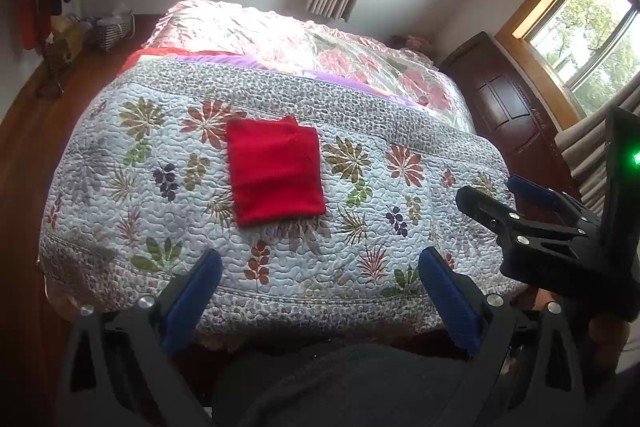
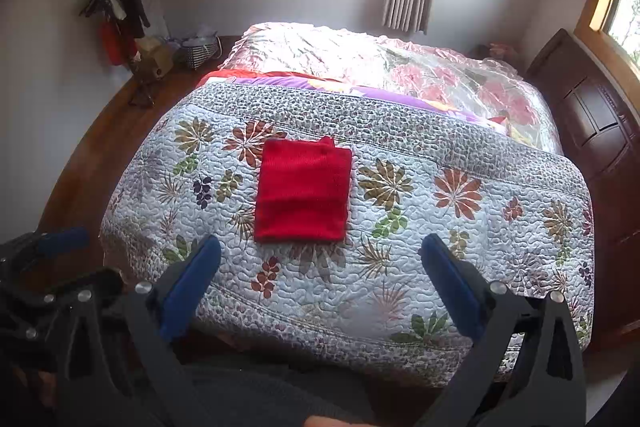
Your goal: Fold small clothes
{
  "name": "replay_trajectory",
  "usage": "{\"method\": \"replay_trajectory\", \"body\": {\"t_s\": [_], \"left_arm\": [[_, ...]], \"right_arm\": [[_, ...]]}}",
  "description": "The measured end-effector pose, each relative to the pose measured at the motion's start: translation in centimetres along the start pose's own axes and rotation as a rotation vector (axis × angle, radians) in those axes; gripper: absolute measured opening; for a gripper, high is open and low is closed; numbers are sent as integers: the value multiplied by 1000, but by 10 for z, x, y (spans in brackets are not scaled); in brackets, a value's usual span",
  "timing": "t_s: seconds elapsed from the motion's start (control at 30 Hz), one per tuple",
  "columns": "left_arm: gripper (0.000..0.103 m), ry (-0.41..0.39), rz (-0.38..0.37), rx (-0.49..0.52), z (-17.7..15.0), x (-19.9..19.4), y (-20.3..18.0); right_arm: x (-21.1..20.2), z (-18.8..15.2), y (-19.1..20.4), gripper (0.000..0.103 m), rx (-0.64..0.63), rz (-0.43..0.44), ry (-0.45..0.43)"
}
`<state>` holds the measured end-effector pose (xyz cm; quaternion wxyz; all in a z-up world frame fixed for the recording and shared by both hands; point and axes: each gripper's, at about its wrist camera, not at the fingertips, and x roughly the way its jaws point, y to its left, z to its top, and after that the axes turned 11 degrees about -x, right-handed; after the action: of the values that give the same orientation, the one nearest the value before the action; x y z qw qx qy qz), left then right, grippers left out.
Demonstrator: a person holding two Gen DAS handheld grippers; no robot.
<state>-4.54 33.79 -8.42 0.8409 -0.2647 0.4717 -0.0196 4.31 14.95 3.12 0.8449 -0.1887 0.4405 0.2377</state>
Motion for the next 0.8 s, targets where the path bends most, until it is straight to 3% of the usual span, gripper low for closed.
{"method": "replay_trajectory", "body": {"t_s": [0.8], "left_arm": [[99, 11, -31, 14, 2, 0, 8]], "right_arm": [[-1, 8, 15, 99, 32, -5, -29]]}}
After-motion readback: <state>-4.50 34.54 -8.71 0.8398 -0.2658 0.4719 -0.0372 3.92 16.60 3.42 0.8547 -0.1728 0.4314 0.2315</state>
